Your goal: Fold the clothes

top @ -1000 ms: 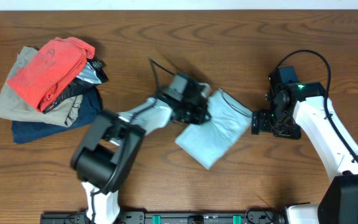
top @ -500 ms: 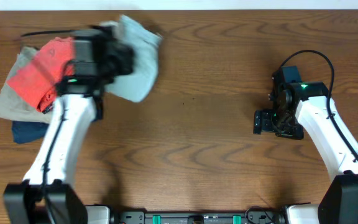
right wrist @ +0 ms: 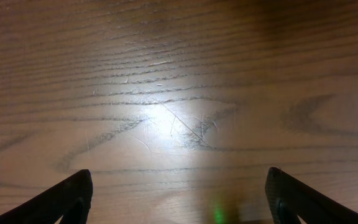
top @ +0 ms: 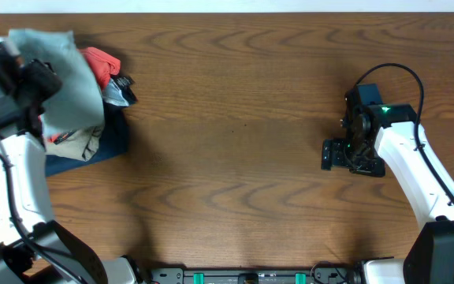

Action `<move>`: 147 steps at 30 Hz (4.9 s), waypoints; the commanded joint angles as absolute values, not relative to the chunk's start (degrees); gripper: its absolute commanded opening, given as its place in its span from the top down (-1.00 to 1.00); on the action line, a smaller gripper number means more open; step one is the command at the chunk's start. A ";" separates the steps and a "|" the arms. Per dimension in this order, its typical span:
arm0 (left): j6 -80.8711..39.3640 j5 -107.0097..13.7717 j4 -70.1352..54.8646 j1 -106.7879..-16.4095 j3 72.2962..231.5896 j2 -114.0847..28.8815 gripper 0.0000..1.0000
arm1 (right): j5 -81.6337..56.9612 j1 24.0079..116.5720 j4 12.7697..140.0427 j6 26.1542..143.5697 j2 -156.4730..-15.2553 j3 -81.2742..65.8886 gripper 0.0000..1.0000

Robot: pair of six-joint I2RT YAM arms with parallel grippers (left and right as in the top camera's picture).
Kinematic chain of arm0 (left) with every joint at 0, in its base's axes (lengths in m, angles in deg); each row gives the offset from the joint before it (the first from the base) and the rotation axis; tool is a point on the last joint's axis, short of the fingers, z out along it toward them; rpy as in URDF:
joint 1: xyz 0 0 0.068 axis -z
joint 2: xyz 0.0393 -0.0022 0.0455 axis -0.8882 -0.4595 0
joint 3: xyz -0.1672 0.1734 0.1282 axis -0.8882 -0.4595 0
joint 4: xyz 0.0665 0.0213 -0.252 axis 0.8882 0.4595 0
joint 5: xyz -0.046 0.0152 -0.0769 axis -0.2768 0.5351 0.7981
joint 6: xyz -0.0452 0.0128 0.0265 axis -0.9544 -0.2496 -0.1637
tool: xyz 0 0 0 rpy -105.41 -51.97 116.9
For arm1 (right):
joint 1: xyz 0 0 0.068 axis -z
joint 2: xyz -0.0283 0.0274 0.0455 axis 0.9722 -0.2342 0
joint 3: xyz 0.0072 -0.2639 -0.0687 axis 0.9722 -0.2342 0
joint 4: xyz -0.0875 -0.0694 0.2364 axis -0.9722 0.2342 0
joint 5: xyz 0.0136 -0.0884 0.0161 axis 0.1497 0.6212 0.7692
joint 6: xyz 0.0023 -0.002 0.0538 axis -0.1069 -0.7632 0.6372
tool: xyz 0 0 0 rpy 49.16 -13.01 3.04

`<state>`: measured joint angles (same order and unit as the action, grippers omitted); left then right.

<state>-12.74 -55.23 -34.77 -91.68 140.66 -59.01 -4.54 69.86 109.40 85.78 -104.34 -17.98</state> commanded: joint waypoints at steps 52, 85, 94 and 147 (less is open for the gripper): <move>-6.01 -70.90 25.34 -52.95 136.95 -11.86 -0.96 | -10.05 75.33 97.95 77.15 -62.58 -31.81 -0.98; -5.11 -70.86 25.40 -52.47 136.32 1.08 -0.96 | -10.12 75.33 97.20 77.12 -51.47 -40.12 -0.99; -5.11 -70.86 25.40 -52.47 136.29 1.08 -0.96 | -10.12 75.33 97.20 77.12 -51.12 -40.12 -0.98; -5.11 -70.86 25.40 -52.47 136.32 1.08 -0.96 | -6.21 75.42 47.78 64.53 -15.39 -81.25 -0.99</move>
